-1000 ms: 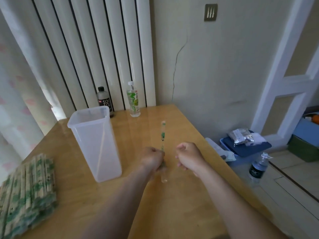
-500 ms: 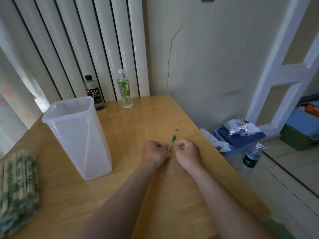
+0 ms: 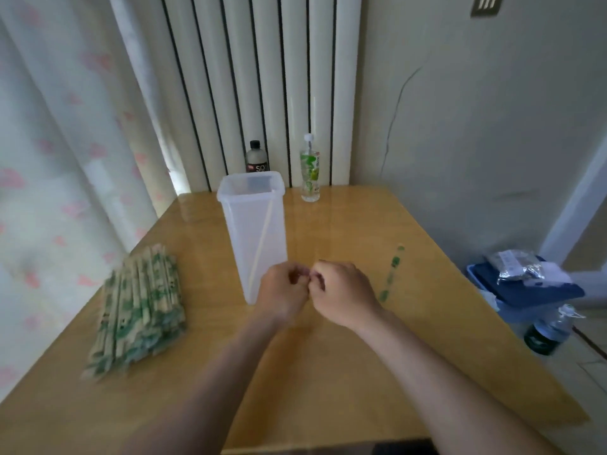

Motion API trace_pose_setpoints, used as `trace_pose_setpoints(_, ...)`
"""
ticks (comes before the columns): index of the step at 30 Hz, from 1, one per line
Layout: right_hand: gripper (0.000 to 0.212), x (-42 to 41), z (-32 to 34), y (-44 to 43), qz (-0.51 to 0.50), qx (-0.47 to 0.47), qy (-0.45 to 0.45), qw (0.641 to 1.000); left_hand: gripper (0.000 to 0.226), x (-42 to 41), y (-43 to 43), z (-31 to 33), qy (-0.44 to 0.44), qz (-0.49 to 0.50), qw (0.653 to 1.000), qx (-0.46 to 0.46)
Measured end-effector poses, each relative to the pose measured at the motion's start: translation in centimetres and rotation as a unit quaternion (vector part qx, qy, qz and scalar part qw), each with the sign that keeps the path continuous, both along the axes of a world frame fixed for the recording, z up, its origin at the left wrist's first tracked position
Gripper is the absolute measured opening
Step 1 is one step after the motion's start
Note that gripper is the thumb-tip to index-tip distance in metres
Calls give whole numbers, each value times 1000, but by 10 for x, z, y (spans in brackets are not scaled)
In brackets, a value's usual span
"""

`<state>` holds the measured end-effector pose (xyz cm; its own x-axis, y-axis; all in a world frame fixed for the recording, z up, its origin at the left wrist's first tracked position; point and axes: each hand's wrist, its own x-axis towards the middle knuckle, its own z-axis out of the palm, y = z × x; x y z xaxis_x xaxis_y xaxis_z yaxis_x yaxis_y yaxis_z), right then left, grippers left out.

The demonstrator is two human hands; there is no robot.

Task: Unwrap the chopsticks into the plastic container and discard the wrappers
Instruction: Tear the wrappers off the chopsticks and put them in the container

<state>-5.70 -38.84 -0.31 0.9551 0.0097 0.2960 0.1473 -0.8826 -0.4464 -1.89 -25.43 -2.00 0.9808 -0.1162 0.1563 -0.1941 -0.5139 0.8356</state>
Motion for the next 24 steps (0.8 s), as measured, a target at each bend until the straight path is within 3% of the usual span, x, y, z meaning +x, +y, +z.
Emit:
trace_pose_setpoints(4,16,4,3,62,58,44,3,997,19,-9,69,16,-12,64,997,-28)
trace_pose_setpoints(12,19,14,-19,161,141,82,69,984,24,-17,195,17,-22,230,971,60)
trace_pose_setpoints(16,18,17,-37,182,120,122,83,982,43,-20,224,-1,20,209,967,140)
trace_pose_setpoints(24,18,16,-58,186,76,127,54,988,47,-11,230,-10,58,198,970,127)
